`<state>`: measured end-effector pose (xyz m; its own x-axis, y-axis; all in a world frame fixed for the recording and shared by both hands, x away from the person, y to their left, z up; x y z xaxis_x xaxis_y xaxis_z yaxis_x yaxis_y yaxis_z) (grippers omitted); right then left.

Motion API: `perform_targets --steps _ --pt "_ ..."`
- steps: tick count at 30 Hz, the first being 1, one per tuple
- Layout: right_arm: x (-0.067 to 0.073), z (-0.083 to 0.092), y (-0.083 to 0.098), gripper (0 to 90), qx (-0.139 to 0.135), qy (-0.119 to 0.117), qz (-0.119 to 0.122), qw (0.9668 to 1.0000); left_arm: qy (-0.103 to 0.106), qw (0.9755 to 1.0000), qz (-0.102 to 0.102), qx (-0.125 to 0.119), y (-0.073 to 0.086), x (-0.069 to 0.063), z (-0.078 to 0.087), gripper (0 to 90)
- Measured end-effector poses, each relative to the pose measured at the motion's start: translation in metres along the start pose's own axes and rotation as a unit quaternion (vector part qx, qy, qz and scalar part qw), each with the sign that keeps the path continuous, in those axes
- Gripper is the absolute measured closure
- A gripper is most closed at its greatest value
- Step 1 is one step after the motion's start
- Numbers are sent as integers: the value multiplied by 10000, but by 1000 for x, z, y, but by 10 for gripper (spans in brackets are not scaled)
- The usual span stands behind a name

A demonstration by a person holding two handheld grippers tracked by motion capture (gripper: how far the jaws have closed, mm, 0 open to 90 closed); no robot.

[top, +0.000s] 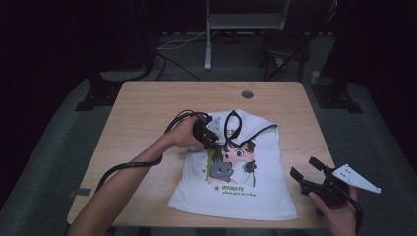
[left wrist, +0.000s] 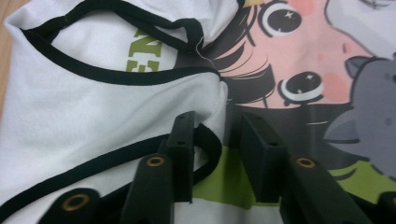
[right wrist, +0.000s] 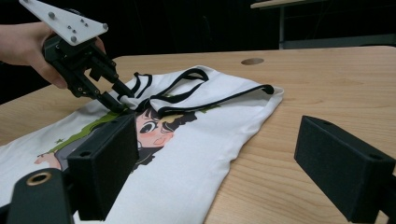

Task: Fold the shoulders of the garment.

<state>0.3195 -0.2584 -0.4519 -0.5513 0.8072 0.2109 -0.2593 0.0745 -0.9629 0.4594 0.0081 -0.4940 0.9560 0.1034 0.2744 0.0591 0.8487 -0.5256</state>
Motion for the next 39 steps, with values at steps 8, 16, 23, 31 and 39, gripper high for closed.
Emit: perform_targets --steps 8,16,23,31,39 --pt "0 -1 1 132 19 1 -42 10000 -210 9982 426 -379 3 18 18 477" --pt "2 -5 2 132 50 -16 -29 10000 -238 9975 46 -658 -11 14 10 550" --pt "1 -4 3 132 49 5 -44 10000 -69 9974 -572 -442 -4 0 1 733" --pt "2 -6 4 132 97 -22 -26 9999 -312 9963 -767 -229 7 10 11 721" --pt "10 -25 -4 133 332 -208 168 9991 -154 9971 -730 -177 8 1 11 597"
Point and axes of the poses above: each handheld gripper's, and its own axes: z roughly backward along the jaws, y roughly out of its underside, x roughly to its left, the point moved 10 cm from there along -z, roughly forward along the jaws, and after that the axes turned 6 degrees about -y, right-handed, at the moved point
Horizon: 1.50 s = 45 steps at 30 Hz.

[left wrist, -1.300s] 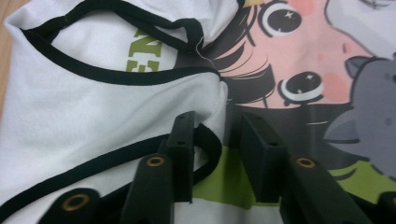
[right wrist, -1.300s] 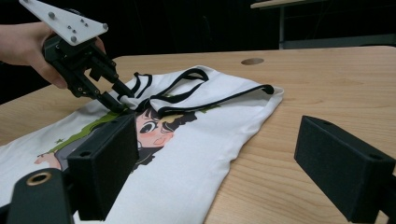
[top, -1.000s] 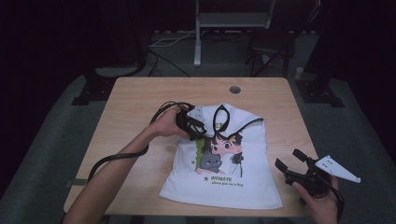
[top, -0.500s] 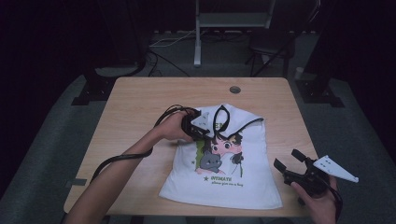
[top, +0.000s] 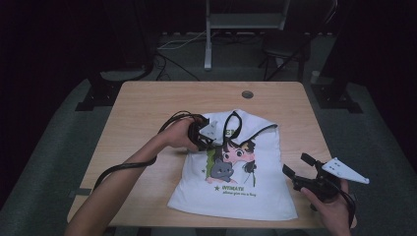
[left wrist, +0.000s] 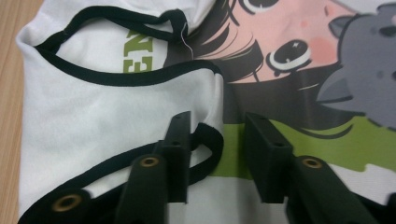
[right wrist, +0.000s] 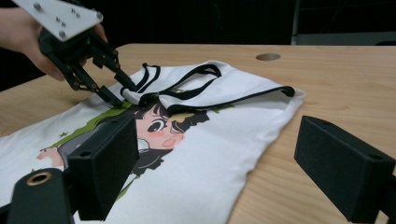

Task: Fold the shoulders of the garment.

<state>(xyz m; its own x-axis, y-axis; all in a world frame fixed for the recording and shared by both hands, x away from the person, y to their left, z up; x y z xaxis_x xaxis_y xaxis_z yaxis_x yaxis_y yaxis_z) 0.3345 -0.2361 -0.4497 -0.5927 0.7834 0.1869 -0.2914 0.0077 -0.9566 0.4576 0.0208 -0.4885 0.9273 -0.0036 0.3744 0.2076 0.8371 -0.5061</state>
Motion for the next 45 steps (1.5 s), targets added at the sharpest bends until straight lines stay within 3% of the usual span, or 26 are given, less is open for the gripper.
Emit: perform_targets --steps 2,4,5,6,8,11,14,17,22,24,25,26,29,30,31,33,35,36,39,45 --pt "1 -6 -2 133 60 -40 61 10000 -73 9999 69 -86 -3 3 5 563" --pt "2 -14 -3 133 206 -92 108 9997 -147 9992 291 -232 -8 5 11 512" --pt "2 -18 -4 133 265 -122 140 9995 -251 9975 545 -362 -11 7 18 482" --pt "2 -18 -4 133 265 -122 140 9995 -251 9975 545 -362 -11 7 18 415" --pt "5 -36 -5 156 546 -247 273 9978 -371 9944 883 -448 -15 7 26 395" --pt "9 -60 -9 240 822 -422 502 9945 -595 9830 1622 -615 -19 8 42 305" --pt "12 -84 -14 275 1064 -522 719 9903 -750 9705 2068 -990 -23 8 58 303" --pt "15 -106 -17 314 1295 -587 881 9859 -934 9521 2649 -1206 -17 6 71 208" --pt "22 -135 -18 387 1519 -683 1081 9801 -1241 9352 3014 -1384 -5 2 87 209" --pt "25 -144 -15 432 1616 -748 1149 9773 -1330 9313 3082 -1413 -1 -2 91 209" --pt "27 -154 -10 487 1765 -773 1262 9731 -1375 9286 3132 -1440 0 -4 92 208" --pt "27 -154 -10 487 1765 -773 1262 9731 -1405 9270 3159 -1456 2 -6 93 208" --pt "28 -166 -1 585 2011 -786 1408 9662 -1453 9236 3210 -1514 4 -16 96 209" --pt "30 -173 4 641 2152 -807 1543 9609 -1417 9232 3220 -1547 5 -23 97 209" --pt "30 -173 4 641 2152 -807 1543 9609 -1417 9232 3220 -1547 5 -23 97 209" --pt "29 -178 9 684 2302 -753 1587 9572 -1403 9252 3177 -1531 7 -28 97 208" --pt "28 -180 15 729 2462 -751 1537 9540 -1401 9238 3212 -1543 9 -31 97 208" --pt "26 -181 17 749 2494 -719 1475 9544 -1405 9244 3194 -1543 10 -31 98 209" --pt "23 -182 19 806 2467 -707 1262 9582 -1418 9227 3229 -1557 12 -31 98 208" --pt "17 -175 12 867 2449 -687 1204 9596 -1455 9213 3267 -1529 15 -30 94 208"
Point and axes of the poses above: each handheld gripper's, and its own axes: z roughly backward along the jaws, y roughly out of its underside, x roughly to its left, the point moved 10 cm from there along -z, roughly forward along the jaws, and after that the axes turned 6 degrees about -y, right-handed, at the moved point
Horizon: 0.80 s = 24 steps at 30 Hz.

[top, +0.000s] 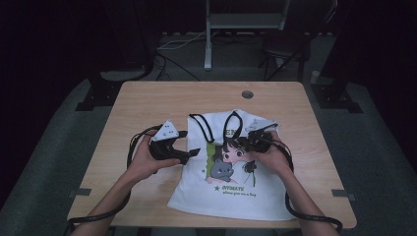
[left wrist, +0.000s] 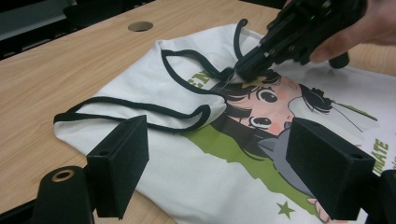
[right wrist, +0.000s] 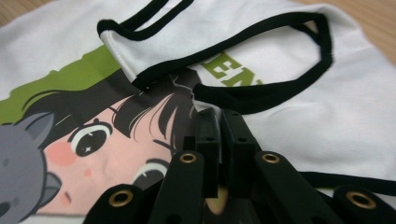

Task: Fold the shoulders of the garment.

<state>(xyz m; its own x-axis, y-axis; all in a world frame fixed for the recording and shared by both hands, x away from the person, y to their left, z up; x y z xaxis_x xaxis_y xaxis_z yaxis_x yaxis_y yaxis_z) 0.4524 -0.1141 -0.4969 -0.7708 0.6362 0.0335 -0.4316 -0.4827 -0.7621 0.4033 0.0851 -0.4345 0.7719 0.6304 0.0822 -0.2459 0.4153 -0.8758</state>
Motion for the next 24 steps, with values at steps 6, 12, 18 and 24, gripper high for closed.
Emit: perform_targets --steps 6,12,18,24 --pt "-5 27 0 868 6 6 198 9998 -76 9999 70 -74 -3 4 -2 209" --pt "-1 34 18 847 325 -148 347 9988 -58 9999 98 0 1 6 -8 208" --pt "-10 42 15 596 9 -195 50 9998 -70 9992 392 -100 -3 20 -11 208" --pt "-78 88 1 388 -1035 641 -1255 9846 -202 9944 1016 -191 -5 53 -21 209"
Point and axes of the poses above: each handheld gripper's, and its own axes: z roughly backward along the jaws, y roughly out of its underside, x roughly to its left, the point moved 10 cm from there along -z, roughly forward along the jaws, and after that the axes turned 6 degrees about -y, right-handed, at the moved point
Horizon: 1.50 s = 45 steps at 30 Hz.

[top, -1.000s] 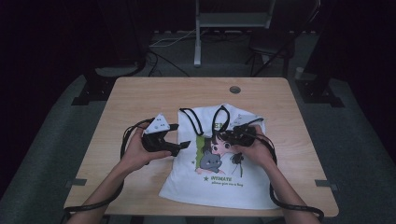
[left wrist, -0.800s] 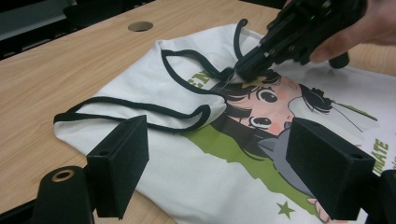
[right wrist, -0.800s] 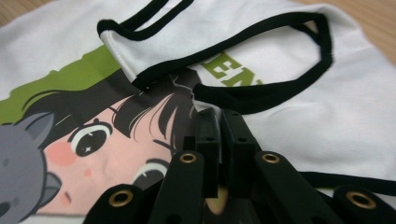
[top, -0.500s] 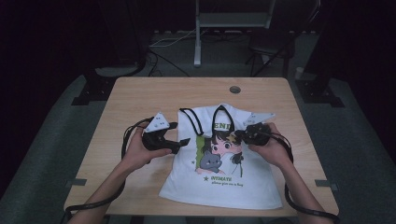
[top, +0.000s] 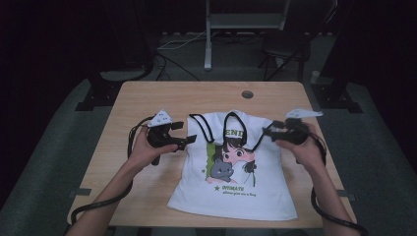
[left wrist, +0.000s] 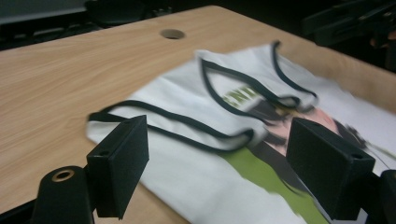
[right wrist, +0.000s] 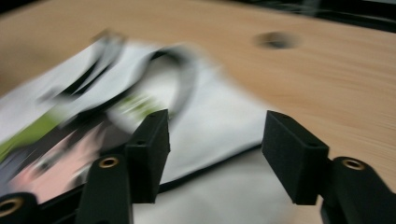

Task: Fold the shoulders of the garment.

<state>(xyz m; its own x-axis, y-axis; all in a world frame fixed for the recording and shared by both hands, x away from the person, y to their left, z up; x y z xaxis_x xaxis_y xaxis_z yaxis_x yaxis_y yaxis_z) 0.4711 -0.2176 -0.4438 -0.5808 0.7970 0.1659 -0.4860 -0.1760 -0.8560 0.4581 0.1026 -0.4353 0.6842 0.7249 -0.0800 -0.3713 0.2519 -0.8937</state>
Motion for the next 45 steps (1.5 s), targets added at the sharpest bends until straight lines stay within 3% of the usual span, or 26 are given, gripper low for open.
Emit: perform_targets --steps 2,4,6,9,13,16,17,19,21,23,26,28,32,35,37,40,43,45 --pt "-29 6 -2 371 -91 346 -471 9982 -141 9998 131 53 -2 15 -9 209" --pt "-55 2 3 378 67 458 -762 9960 -341 9991 198 146 -2 31 -21 209" --pt "-61 -6 6 409 206 356 -754 9963 -431 9983 273 269 0 43 -34 210" --pt "-63 -14 9 442 290 293 -755 9963 -568 9971 243 433 2 55 -52 211" --pt "-66 -30 19 471 525 220 -763 9955 -589 9961 413 506 2 65 -68 211" --pt "-65 -38 23 513 570 95 -735 9956 -668 9952 254 661 7 72 -74 226" --pt "-65 -38 23 513 570 95 -735 9956 -645 9954 247 662 7 73 -76 226" --pt "-64 -41 25 551 625 56 -644 9959 -553 9963 220 625 7 73 -78 326" --pt "-63 -42 26 570 641 38 -621 9960 -498 9964 202 656 7 71 -81 364" --pt "-63 -43 29 642 741 75 -558 9957 -550 9954 264 741 8 73 -84 364" --pt "-65 -44 33 730 821 79 -513 9953 -612 9938 143 914 10 77 -91 371" --pt "-65 -44 34 749 820 89 -485 9954 -589 9936 95 959 11 76 -93 386" --pt "-67 -44 34 790 815 134 -437 9956 -668 9908 -76 1175 13 77 -101 409" --pt "-67 -44 34 768 804 139 -391 9959 -651 9904 -30 1218 13 77 -105 409" --pt "-69 -44 32 685 804 221 -237 9962 -671 9900 -78 1235 13 78 -106 408" --pt "-75 -41 26 590 679 328 -197 9970 -666 9893 -97 1292 14 78 -105 404" --pt "-77 -42 26 573 704 359 -180 9967 -609 9894 -111 1315 17 78 -106 414" --pt "-75 -44 28 631 778 293 -148 9964 -598 9902 -147 1254 17 77 -106 469"
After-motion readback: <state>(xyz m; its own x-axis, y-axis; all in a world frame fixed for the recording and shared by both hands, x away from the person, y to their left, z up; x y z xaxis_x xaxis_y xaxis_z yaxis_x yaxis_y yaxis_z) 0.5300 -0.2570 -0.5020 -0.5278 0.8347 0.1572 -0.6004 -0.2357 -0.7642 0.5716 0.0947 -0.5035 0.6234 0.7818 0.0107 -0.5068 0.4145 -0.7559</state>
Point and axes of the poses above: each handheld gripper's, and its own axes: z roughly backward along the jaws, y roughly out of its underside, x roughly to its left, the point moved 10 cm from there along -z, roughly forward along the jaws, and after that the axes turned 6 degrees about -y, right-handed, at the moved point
